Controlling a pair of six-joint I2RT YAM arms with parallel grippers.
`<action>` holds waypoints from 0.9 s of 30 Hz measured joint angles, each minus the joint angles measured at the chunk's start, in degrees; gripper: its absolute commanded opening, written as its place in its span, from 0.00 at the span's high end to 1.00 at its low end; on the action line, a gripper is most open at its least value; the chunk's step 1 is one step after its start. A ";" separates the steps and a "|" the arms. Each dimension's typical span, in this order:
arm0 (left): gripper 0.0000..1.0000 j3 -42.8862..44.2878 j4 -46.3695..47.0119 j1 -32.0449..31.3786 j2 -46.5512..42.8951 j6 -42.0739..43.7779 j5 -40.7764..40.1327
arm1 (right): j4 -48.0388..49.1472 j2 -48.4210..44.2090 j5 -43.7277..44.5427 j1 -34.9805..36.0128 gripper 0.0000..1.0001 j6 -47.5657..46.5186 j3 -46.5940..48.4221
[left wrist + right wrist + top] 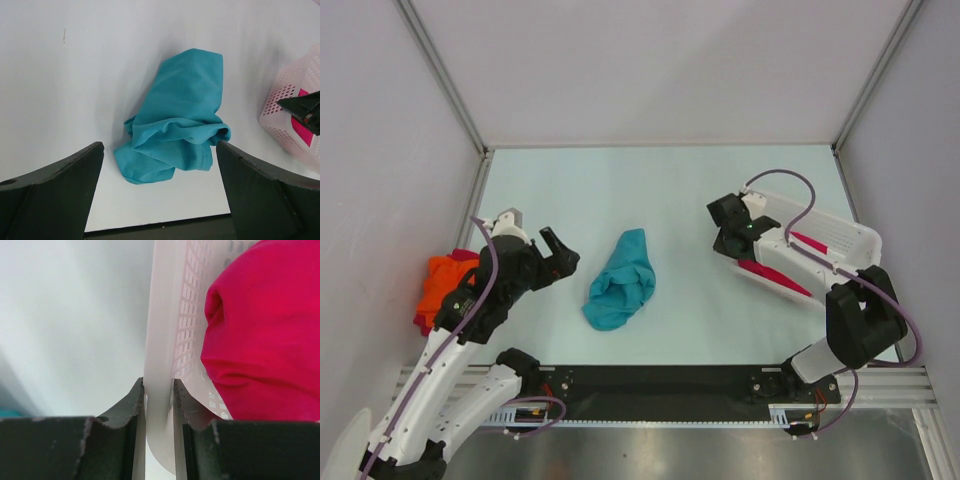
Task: Fold and stack the t-shirts
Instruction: Move the tshirt to the center of the board
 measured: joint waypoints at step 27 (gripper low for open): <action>0.00 -0.13 -2.25 0.74 -2.62 1.31 2.29 | -1.36 12.66 -0.20 -23.96 1.00 0.74 17.18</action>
